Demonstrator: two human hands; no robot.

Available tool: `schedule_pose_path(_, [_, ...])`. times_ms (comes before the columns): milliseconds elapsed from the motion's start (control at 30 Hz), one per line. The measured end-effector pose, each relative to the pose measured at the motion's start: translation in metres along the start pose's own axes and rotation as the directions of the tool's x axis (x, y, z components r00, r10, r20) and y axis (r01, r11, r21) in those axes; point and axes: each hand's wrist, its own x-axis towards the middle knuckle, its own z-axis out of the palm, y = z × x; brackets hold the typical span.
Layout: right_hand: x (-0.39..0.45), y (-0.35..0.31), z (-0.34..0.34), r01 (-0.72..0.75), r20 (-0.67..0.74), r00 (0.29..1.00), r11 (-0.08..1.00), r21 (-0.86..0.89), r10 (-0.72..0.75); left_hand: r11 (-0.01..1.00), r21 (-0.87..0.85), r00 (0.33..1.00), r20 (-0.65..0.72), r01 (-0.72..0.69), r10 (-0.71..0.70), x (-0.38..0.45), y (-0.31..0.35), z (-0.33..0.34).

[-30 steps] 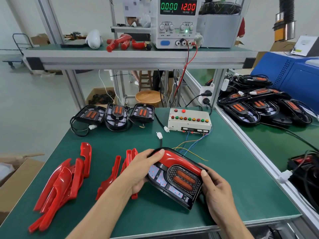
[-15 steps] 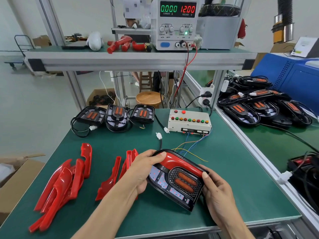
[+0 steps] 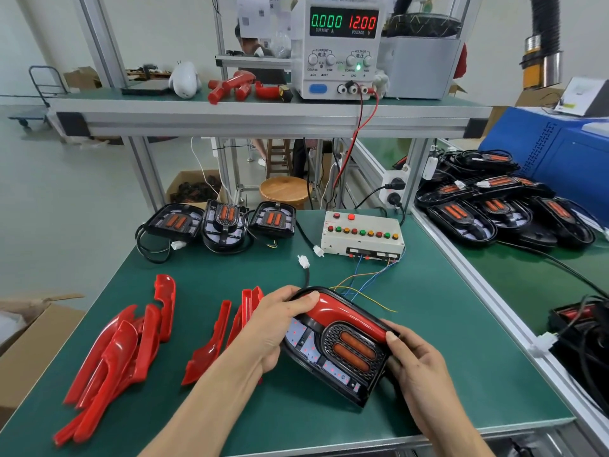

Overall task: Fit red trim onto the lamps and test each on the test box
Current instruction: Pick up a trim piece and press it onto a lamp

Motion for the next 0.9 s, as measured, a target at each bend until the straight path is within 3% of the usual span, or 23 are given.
schedule_pose_path(100, [0.001,-0.022,0.005,0.193,-0.055,0.967,0.859,-0.474,-0.248,0.998,0.042,0.998,0.02,-0.052,0.051,-0.002,0.001,0.0])
schedule_pose_path(167, [0.003,-0.04,0.017,0.301,0.059,0.936,0.704,-0.644,-0.347,0.992,0.085,0.996,0.027,-0.09,0.088,-0.004,0.003,0.002])
schedule_pose_path(233, [0.011,-0.055,0.035,0.371,0.241,0.924,0.541,-0.755,-0.297,0.987,0.101,0.992,0.055,-0.122,0.117,-0.005,0.005,0.006])
schedule_pose_path(300, [0.021,-0.067,0.052,0.402,0.367,0.915,0.465,-0.789,-0.169,0.978,0.131,0.985,0.082,-0.162,0.152,-0.007,0.005,0.01])
schedule_pose_path(400, [0.031,-0.073,0.065,0.373,0.398,0.914,0.537,-0.756,-0.075,0.972,0.145,0.981,0.083,-0.187,0.176,-0.009,0.003,0.011])
schedule_pose_path(533, [0.034,-0.066,0.065,0.353,0.37,0.921,0.66,-0.663,-0.121,0.996,-0.045,0.991,0.106,-0.082,0.086,-0.012,0.001,0.007])
schedule_pose_path(633, [0.032,-0.062,0.065,0.276,0.33,0.939,0.776,-0.568,-0.093,0.991,-0.028,0.991,0.02,-0.133,0.133,-0.013,-0.004,0.009])
schedule_pose_path(900, [0.032,-0.069,0.067,0.152,0.28,0.96,0.83,-0.536,0.005,0.982,-0.083,0.985,0.003,-0.169,0.17,-0.012,-0.003,0.017])
